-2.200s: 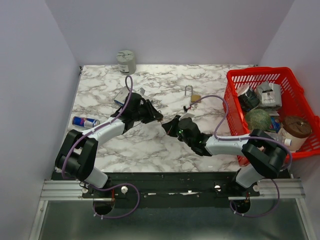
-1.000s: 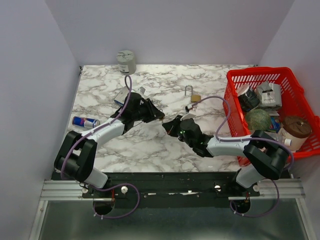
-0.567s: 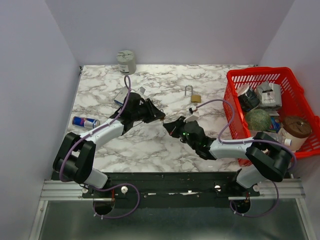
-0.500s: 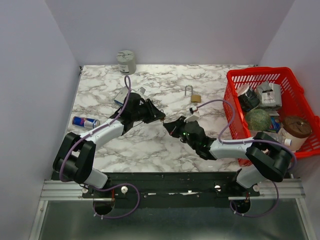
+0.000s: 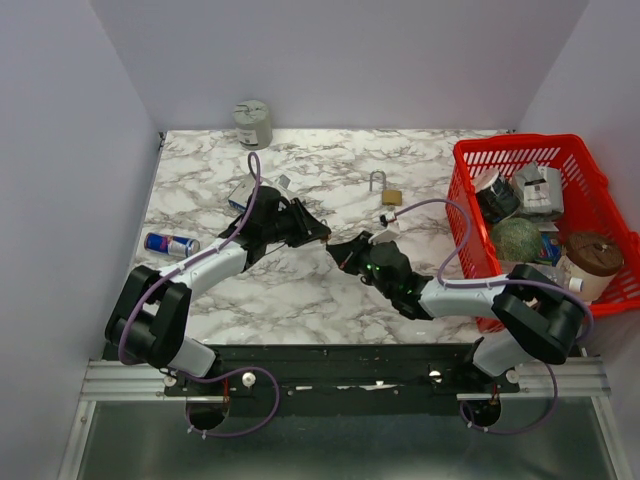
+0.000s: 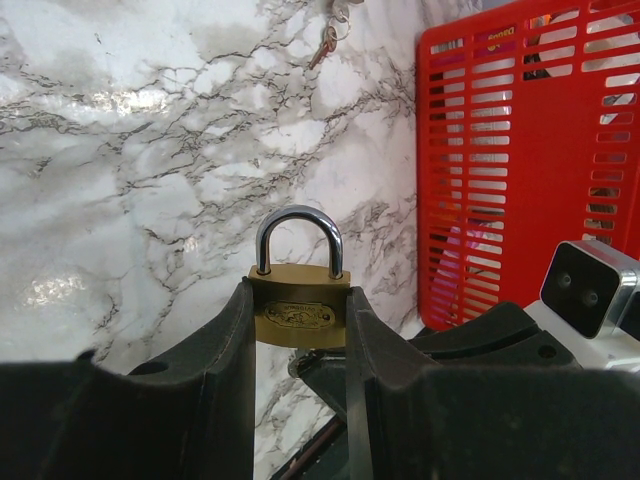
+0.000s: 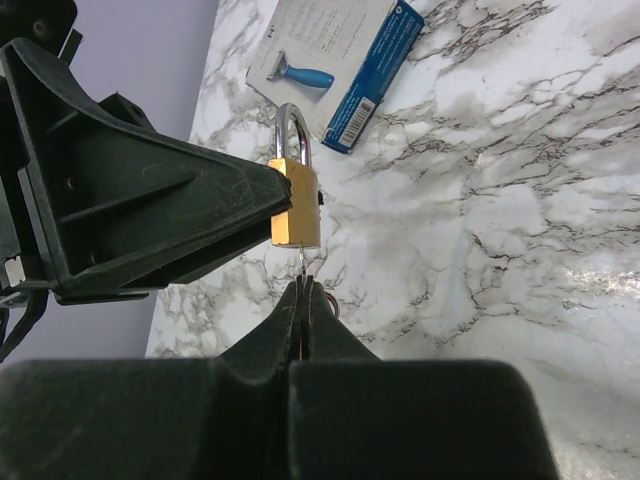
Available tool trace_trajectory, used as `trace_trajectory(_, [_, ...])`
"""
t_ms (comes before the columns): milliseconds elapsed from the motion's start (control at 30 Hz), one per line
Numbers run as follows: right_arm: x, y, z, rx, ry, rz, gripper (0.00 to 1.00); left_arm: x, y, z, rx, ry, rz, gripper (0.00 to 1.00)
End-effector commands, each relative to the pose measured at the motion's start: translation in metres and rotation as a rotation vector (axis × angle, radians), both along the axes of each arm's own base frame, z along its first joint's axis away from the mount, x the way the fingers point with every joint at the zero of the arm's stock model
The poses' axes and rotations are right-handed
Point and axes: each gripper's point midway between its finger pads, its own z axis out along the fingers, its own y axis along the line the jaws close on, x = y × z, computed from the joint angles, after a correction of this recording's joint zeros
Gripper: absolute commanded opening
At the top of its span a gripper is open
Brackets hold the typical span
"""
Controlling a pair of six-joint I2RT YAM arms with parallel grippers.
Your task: Unlock with the key
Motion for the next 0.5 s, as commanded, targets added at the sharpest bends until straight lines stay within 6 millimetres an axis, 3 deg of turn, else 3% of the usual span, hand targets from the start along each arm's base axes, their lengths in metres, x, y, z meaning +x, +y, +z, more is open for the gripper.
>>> trace_trajectory(0, [0.023,-0.004,0.023,0.023,-0.075,-0.092,0.01,-0.013,-0.006,0.01,-0.047,0.001,-0.049,0.0])
trace_trajectory(467, [0.04,-0.01,0.032,-0.031,-0.136,-0.129,0.01,-0.017,-0.009,0.011,-0.061,0.003,-0.061,0.0])
